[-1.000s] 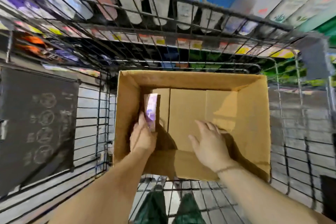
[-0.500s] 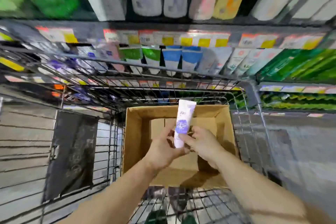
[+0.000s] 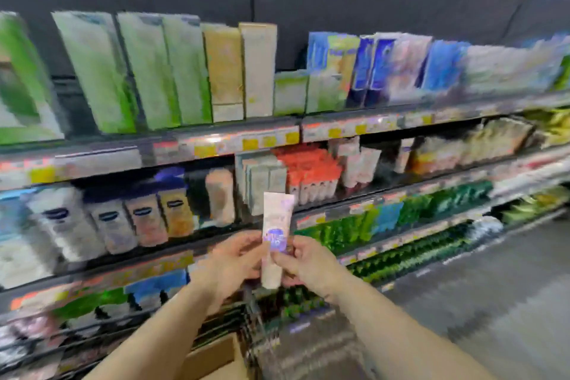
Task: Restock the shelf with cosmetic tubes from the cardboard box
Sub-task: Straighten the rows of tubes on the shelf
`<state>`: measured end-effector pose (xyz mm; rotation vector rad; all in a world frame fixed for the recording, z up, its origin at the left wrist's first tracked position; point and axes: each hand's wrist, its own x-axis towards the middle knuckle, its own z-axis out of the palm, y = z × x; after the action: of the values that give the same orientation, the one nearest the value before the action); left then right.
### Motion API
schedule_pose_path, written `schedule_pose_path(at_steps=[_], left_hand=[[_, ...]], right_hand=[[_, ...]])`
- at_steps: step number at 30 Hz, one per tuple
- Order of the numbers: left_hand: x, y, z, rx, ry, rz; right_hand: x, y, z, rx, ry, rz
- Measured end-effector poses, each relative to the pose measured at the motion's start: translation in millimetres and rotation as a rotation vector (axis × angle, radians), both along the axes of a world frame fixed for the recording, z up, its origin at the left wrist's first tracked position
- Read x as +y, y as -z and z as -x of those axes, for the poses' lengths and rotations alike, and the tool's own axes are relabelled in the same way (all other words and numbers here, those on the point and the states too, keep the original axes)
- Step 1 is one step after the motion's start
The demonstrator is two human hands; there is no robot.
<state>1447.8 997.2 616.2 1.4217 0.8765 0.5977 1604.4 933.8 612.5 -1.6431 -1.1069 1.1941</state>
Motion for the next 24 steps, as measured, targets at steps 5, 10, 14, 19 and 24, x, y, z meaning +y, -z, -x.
schedule_pose_path(at_steps=[5, 10, 14, 19, 24], left_hand=[[-18, -26, -151, -0.025, 0.018, -0.049], [-34, -61, -278, -0.108, 0.055, -0.033], [-27, -89, -337, -0.137, 0.056, -0.088], [16, -117, -366, -0.059, -0.062, -0.268], [83, -144, -387, -0.097, -0.166, -0.329]], right_hand=[[-26, -28, -142, -0.197, 0.048, -0.043], [-50, -73, -266, -0.327, 0.071, -0.108], [-36, -94, -328, -0.39, 0.095, -0.167], [14, -117, -358, -0.363, 0.045, -0.26], [84, -154, -399, -0.473, 0.145, -0.388]])
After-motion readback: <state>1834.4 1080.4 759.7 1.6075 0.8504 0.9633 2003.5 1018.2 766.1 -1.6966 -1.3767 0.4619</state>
